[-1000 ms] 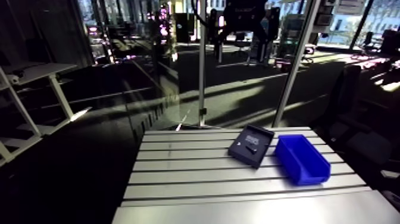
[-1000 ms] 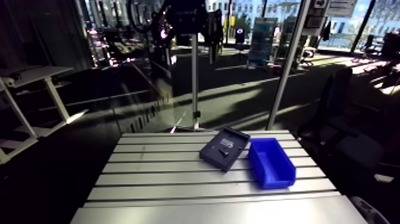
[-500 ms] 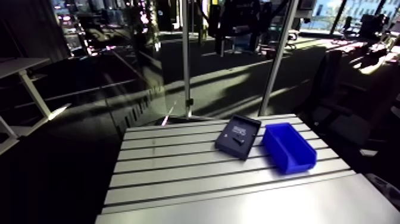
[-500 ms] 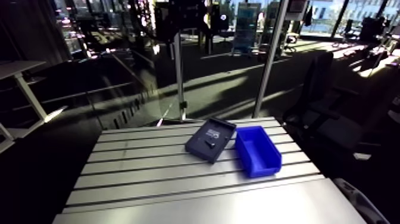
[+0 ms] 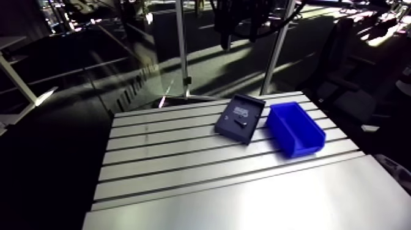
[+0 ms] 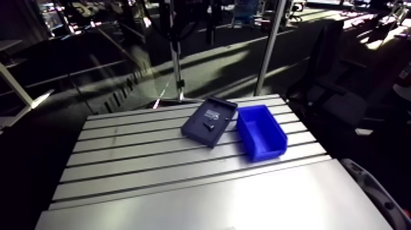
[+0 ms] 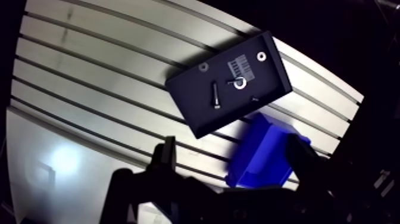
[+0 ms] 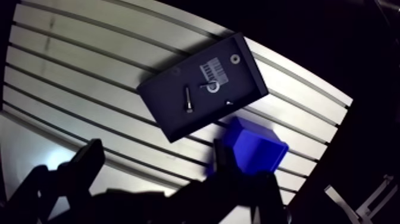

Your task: Pick up the M10 bolt from the tray and put it into the blue bin.

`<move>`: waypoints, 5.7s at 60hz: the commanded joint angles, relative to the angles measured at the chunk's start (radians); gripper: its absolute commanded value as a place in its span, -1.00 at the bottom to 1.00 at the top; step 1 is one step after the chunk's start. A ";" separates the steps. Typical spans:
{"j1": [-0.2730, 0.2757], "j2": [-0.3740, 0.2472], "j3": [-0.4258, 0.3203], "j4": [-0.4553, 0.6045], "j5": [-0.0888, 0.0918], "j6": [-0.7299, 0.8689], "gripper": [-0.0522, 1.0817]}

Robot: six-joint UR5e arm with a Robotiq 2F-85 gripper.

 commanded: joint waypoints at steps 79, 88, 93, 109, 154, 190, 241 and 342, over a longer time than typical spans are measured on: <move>-0.038 0.174 0.166 -0.177 -0.006 0.002 -0.13; -0.038 0.187 0.179 -0.201 -0.006 0.001 -0.12; -0.038 0.188 0.183 -0.217 -0.006 0.000 -0.09; -0.038 0.204 0.192 -0.232 -0.007 -0.045 -0.04; -0.053 0.216 0.281 -0.344 -0.007 -0.106 -0.04; -0.053 0.232 0.295 -0.393 -0.007 -0.114 -0.03; -0.053 0.237 0.295 -0.395 -0.006 -0.115 0.21; -0.049 0.241 0.292 -0.393 -0.009 -0.112 0.48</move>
